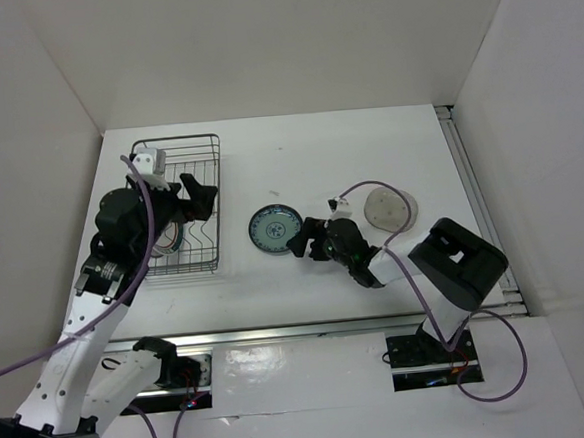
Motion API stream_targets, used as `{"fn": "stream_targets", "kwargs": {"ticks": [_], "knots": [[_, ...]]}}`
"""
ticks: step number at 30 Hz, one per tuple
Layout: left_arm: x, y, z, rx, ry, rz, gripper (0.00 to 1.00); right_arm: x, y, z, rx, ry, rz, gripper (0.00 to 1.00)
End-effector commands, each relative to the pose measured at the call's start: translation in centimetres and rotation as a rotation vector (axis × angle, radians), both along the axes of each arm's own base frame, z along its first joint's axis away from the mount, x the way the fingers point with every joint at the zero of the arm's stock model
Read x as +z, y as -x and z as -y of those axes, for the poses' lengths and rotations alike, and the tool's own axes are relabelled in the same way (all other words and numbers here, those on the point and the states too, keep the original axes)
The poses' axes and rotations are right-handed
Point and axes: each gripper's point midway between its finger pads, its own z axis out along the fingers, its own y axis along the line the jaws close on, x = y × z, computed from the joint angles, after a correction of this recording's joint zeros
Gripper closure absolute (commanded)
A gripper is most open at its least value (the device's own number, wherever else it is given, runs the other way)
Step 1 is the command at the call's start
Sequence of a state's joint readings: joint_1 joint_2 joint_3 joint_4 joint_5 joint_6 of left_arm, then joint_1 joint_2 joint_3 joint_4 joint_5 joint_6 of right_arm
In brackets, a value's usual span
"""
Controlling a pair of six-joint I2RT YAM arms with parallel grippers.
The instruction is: Load the plates into the dish rack
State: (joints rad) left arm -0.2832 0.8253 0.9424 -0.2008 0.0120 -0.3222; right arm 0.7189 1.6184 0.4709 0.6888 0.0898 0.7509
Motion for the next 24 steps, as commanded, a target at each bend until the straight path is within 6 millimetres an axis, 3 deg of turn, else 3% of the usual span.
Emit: {"fn": "stream_targets", "kwargs": {"ticks": [1,5,6,9,14,15,16,18,21,24], "knots": [[1.3,-0.1,1.9,-0.093,0.063,0.036,0.0,0.3,-1.8,-1.2,-0.032,-0.055,0.002,0.14],[1.0,-0.7,1.9,-0.082,0.054,0.003,0.0,-1.3,-3.0,-1.2,-0.078,-0.015,-0.025,0.2],[1.0,-0.8,1.8,-0.073,0.052,0.003,0.0,-2.7,-3.1,-0.6,-0.097,0.033,-0.046,0.23],[1.0,-0.6,2.0,-0.095,0.035,0.01,0.0,-4.2,-3.6,-0.6,-0.121,0.076,-0.089,0.31],[1.1,-0.4,1.7,-0.085,0.027,0.023,0.0,-5.4,-3.4,0.1,-0.172,0.084,-0.136,0.6],[1.1,-0.4,1.7,-0.085,0.027,0.023,0.0,-5.6,-3.5,0.3,-0.189,0.089,-0.141,0.62],[1.1,-0.4,1.7,-0.085,0.027,0.023,0.0,-5.6,-3.5,0.3,-0.189,0.089,-0.141,0.74],[1.3,-0.4,1.8,-0.094,0.031,0.031,0.0,-5.1,-3.9,0.0,-0.196,0.072,-0.141,0.8],[1.0,-0.5,2.0,-0.103,0.029,0.02,0.0,-5.6,-4.3,0.4,-0.236,0.086,-0.173,1.0],[0.4,-0.7,2.1,-0.103,0.025,0.0,0.0,-3.7,-5.1,-0.3,-0.234,0.051,-0.14,1.0]]}}
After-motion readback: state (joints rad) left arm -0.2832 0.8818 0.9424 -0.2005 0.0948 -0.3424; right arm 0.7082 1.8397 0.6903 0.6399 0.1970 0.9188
